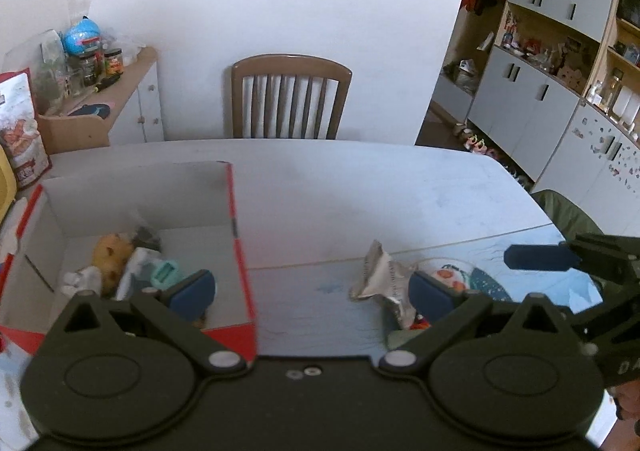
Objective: Organize objects
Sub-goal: 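Withdraw both tools from the box toward the items on the blue mat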
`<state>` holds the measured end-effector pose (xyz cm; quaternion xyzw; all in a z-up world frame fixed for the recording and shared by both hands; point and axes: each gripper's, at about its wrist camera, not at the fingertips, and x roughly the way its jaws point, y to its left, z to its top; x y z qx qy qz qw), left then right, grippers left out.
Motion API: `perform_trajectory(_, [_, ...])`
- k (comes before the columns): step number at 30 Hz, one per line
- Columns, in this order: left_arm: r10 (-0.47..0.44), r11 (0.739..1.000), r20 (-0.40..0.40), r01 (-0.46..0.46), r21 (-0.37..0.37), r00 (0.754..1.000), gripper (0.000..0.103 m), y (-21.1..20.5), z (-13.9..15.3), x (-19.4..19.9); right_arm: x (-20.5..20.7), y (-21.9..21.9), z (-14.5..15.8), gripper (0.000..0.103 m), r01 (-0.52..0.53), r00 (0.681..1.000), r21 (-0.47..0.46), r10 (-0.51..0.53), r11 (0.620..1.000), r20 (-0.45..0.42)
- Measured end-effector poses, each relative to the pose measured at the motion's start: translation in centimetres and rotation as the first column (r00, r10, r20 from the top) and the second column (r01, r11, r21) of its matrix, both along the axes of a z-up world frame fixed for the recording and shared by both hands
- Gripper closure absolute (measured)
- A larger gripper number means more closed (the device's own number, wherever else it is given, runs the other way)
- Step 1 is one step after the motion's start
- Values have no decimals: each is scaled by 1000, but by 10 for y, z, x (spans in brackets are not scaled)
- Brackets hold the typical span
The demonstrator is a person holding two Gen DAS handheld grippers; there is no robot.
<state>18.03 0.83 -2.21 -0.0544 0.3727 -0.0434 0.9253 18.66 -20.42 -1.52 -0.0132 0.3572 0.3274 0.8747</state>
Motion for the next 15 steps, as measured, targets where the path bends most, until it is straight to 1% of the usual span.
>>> perform_trajectory(3, [-5, 1000, -6, 5, -4, 1000, 0, -14, -4, 5, 1, -18, -3, 20, 12, 1000, -4, -12, 1000, 9])
perform_trajectory(8, [-24, 1000, -5, 24, 18, 1000, 0, -38, -15, 12, 7, -49, -15, 20, 48, 999, -27, -48, 998, 0])
perform_trajectory(10, [-40, 999, -20, 41, 31, 999, 0, -49, -21, 15, 9, -60, -22, 20, 62, 998, -50, -62, 997, 0])
perform_trajectory(15, [-43, 999, -43, 43, 1, 998, 0, -65, -36, 28, 14, -86, -39, 20, 84, 996, -96, -86, 992, -9])
